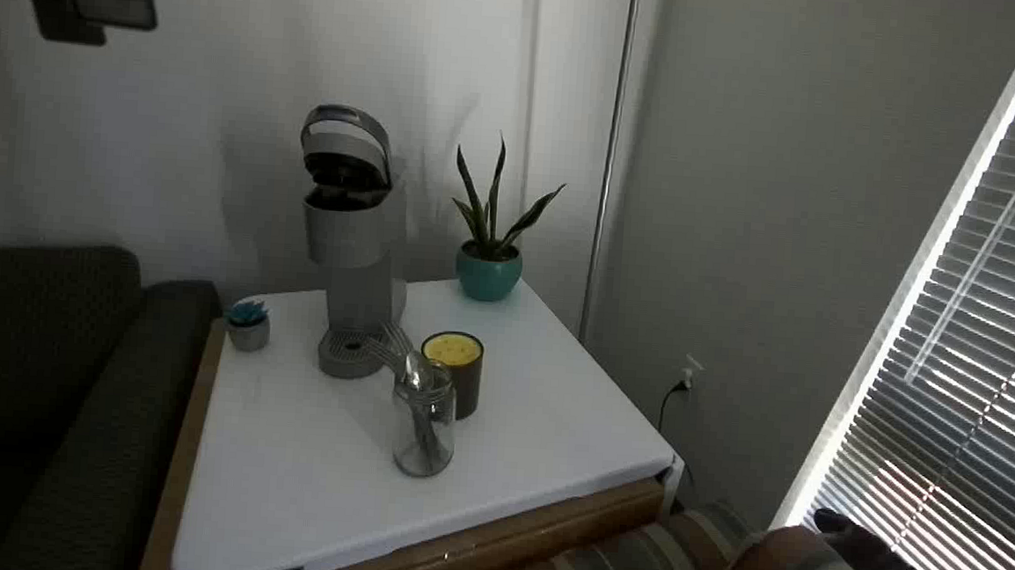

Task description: Close the coffee maker

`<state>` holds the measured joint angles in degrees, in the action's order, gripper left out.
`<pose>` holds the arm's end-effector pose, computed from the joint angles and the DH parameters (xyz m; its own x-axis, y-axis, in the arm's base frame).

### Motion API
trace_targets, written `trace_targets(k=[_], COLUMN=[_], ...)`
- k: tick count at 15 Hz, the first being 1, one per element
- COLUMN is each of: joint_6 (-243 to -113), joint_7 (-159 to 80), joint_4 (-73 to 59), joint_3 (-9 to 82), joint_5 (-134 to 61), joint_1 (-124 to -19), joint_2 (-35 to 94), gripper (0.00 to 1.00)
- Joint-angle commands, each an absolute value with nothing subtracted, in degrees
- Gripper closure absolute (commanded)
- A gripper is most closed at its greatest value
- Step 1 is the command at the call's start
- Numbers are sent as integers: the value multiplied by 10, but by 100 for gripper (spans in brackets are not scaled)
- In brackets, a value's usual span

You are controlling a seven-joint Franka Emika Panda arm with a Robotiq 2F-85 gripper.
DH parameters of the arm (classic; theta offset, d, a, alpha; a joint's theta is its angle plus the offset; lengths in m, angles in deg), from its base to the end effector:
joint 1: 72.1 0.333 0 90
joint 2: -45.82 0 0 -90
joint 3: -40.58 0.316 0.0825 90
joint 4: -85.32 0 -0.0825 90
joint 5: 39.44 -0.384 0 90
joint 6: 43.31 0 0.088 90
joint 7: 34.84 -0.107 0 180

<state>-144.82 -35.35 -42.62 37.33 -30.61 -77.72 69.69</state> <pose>0.4162 -0.0810 0.5316 0.9909 -0.1266 -0.0457 -0.1199 -0.9847 0.1266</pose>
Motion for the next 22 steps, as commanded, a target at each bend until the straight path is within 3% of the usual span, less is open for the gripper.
trace_targets(k=[1,13,22], joint_6=[-1446,-1460,-1650], joint_7=[-355,-344,-623], joint_4=[-425,-393,-268], joint_3=[371,370,428], joint_5=[-305,-312,-475], joint_1=[-774,-771,-731], joint_2=[696,667,484], gripper=[0,0,0])
